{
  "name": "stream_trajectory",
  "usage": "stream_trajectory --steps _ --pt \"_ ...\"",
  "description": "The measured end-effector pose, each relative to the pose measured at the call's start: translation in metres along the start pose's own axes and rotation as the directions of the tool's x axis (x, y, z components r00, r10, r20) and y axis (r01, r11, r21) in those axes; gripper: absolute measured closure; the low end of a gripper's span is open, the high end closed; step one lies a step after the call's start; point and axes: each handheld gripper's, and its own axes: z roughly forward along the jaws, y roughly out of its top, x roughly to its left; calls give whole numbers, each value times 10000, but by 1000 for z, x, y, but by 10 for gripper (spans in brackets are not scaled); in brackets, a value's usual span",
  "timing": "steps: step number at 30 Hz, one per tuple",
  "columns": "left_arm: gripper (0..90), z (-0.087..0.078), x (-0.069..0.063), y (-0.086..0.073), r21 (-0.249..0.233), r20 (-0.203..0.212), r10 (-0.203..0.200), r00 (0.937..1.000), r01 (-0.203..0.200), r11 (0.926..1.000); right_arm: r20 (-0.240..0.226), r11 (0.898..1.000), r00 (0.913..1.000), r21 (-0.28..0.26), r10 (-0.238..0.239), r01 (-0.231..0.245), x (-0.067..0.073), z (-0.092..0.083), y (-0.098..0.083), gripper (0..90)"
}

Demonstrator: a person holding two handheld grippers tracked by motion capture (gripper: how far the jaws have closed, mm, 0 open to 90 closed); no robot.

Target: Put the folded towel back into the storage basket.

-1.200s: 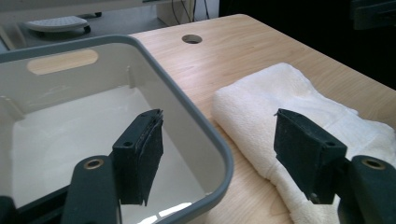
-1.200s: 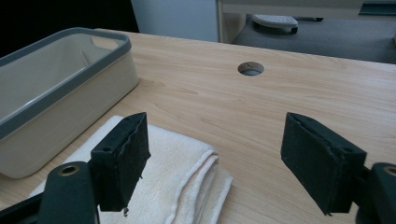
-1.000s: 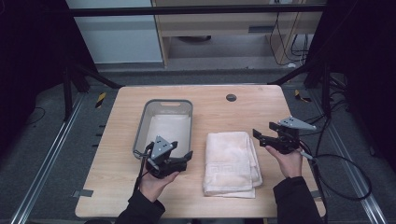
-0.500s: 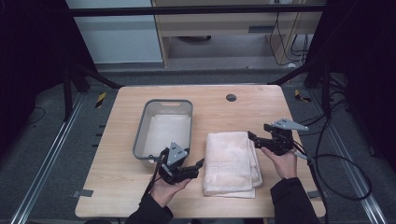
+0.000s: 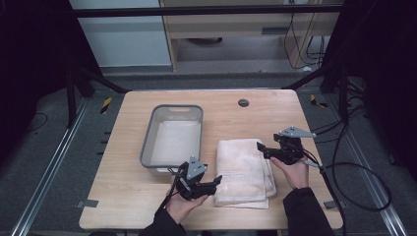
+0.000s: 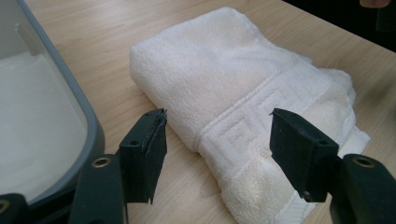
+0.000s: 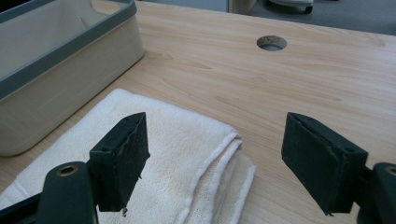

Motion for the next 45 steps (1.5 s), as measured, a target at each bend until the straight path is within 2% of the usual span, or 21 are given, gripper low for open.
stream_trajectory --steps 3,10,13,15,21,26,28,32,35,39,42,45 --pt "360 5 -3 -3 187 39 60 10000 -61 9998 -70 9997 9998 110 209 -209 -2 3 -4 231" --pt "359 11 -4 -6 403 16 63 10000 -63 9992 -106 9983 9992 441 378 -373 -4 9 -12 216" --pt "355 16 -4 -10 574 -43 89 10000 -86 9983 -99 9965 9998 815 174 -166 -2 17 -16 207" --pt "351 20 -4 -12 687 -36 81 10000 -78 9976 -142 9949 9997 990 211 -196 0 20 -18 207" --pt "336 33 -4 -17 744 -140 222 9997 -211 9970 -158 9922 9997 1238 168 -147 2 25 -22 204" --pt "317 41 -2 -21 940 -146 17 9999 -3 9956 -136 9874 9999 1579 44 -22 4 33 -27 201" --pt "316 45 -2 -22 975 -177 4 9998 13 9952 -82 9835 9998 1801 -155 167 5 37 -30 201" --pt "311 48 -2 -23 1086 -165 8 9999 10 9941 -5 9806 9998 1950 -194 191 6 41 -32 202" --pt "310 51 -1 -24 1190 -121 -49 9999 64 9929 -15 9822 10000 1880 6 -4 4 43 -36 201" --pt "328 53 -1 -25 1288 -48 -155 9999 160 9915 -96 9793 9997 2015 242 -218 1 44 -39 205" --pt "331 55 -1 -26 1352 4 -206 9998 203 9906 -99 9751 9992 2190 391 -360 1 47 -41 212" --pt "340 56 -1 -26 1391 6 -212 9998 209 9901 -211 9684 9965 2386 804 -731 -2 49 -43 213"
